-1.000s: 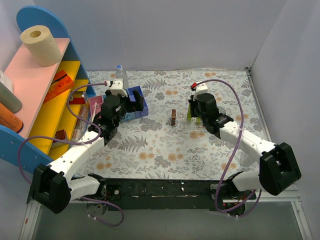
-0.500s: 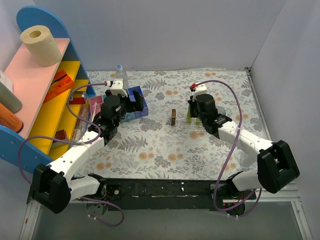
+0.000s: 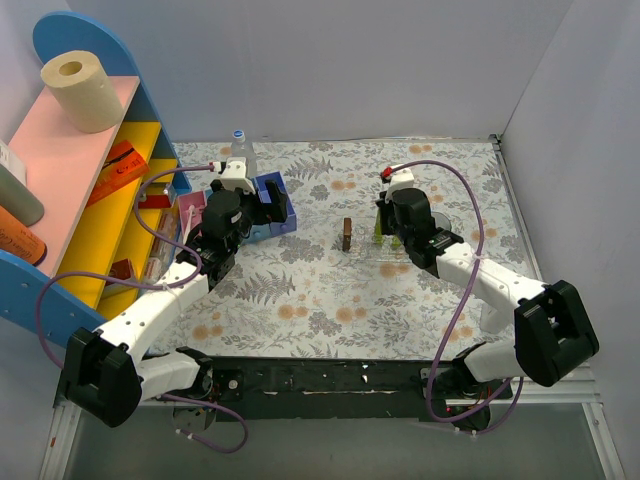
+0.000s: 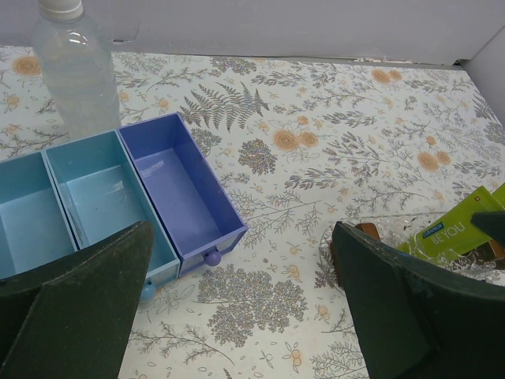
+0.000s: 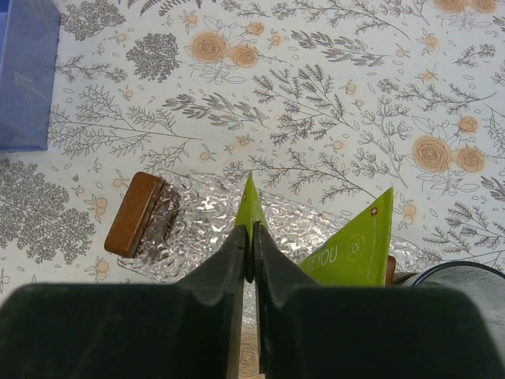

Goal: Prepare toiletry sets of a toothbrush and toothpaste on the tray

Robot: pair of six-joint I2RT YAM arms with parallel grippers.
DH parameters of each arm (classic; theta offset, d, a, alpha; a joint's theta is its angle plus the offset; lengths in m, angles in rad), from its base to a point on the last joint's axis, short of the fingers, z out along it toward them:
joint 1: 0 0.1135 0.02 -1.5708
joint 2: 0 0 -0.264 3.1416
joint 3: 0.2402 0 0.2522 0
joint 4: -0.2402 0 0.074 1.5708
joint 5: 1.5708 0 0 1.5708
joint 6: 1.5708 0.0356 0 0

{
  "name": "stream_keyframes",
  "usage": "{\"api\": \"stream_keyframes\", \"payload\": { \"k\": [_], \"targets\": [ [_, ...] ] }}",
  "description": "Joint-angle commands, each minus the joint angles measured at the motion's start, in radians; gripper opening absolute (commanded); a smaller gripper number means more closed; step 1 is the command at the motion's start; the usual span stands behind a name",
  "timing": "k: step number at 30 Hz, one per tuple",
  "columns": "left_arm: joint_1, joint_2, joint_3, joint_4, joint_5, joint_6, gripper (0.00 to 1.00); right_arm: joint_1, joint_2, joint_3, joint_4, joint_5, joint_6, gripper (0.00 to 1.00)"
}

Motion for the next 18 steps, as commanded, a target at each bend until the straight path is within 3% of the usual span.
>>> {"api": "stream_keyframes", "payload": {
  "k": [1, 10, 18],
  "targets": [
    [0.001, -0.019, 0.015, -0.005, -0.005, 0.014, 0.98, -0.001, -0.019, -0.003, 0.023, 0.031, 0.001, 0.18],
    [0.001, -0.023, 0.015, -0.006, -0.002, 0.018, 0.98, -0.001, -0.029, 0.013, 0.002, 0.041, -0.002, 0.49],
    [0.001, -0.026, 0.015, -0.006, 0.000, 0.019, 0.98, -0.001, -0.048, 0.017, -0.008, 0.040, -0.021, 0.60]
  ]
}}
